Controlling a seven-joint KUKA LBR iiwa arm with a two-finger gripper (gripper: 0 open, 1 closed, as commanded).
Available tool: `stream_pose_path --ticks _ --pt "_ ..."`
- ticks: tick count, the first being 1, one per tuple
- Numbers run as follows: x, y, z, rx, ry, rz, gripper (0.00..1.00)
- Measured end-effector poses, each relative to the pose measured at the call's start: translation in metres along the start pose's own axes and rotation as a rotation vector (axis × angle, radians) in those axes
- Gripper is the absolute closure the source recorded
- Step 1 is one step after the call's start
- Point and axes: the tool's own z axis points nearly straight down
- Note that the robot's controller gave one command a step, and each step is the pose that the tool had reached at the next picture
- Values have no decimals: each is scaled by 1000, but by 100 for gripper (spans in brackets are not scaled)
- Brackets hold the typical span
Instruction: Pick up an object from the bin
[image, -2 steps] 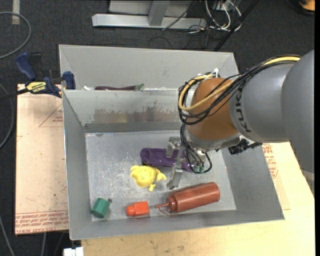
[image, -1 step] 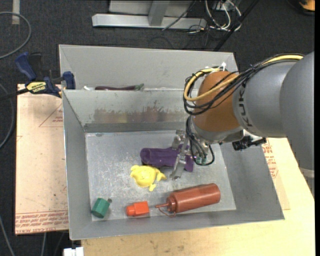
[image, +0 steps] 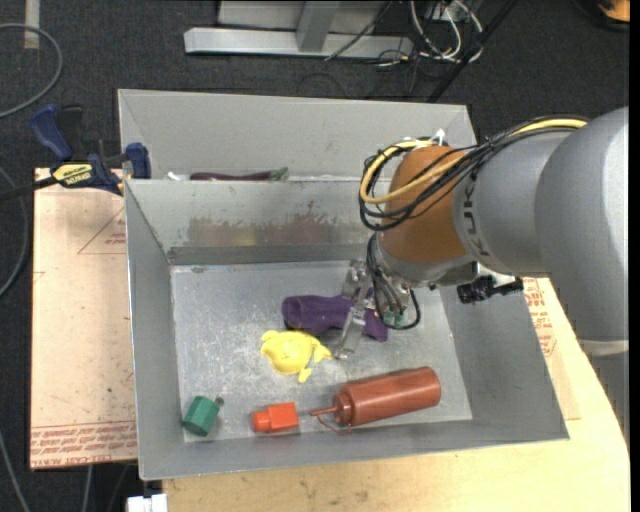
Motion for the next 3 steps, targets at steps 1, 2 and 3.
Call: stream_pose_path --ticks 1,2,3 --pt "5 9 1 -3 -6 138 100" --pt "5 9 1 -3 -6 138 100" --pt "5 9 0 -3 -6 138 100"
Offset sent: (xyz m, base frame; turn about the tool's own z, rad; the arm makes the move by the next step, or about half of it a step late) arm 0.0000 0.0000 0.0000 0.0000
